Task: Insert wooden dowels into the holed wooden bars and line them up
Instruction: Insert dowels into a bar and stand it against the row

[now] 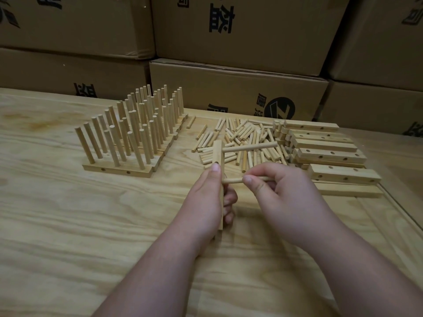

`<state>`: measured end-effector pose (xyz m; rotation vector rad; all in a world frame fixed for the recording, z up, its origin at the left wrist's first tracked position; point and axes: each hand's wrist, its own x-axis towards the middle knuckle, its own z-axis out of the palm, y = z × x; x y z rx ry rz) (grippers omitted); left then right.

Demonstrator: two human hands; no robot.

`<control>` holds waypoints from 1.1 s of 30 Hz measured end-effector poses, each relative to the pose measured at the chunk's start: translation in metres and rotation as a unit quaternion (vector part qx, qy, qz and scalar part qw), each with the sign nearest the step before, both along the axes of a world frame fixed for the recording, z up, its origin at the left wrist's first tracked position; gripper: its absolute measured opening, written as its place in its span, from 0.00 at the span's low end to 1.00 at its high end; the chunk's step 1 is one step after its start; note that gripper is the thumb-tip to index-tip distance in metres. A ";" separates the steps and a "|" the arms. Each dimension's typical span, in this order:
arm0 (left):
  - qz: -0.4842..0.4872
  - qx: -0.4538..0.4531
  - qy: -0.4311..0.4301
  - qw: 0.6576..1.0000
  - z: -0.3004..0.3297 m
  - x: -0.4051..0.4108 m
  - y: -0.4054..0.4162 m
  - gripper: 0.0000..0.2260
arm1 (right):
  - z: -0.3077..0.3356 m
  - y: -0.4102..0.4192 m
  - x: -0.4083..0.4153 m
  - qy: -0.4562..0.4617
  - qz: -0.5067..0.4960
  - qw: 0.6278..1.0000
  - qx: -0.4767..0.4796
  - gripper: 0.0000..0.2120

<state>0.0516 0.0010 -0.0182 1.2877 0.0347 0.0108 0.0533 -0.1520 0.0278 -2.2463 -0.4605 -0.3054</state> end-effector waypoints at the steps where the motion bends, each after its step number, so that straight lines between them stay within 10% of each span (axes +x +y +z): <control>1: 0.007 -0.002 0.003 1.000 0.001 0.000 -0.001 0.18 | 0.000 0.000 0.001 0.004 0.002 1.000 0.006 0.02; 8: 0.068 -0.166 0.083 0.980 0.014 0.004 0.005 0.19 | -0.012 -0.017 0.011 -0.041 -0.082 0.984 0.155 0.15; 19: 0.076 -0.230 0.107 0.964 0.019 0.004 0.005 0.20 | -0.048 -0.019 0.037 0.076 -0.087 0.951 -0.287 0.27; 33: 0.052 -0.248 0.091 0.963 0.021 0.001 0.005 0.12 | -0.038 -0.022 0.034 -0.044 -0.196 0.966 -0.162 0.09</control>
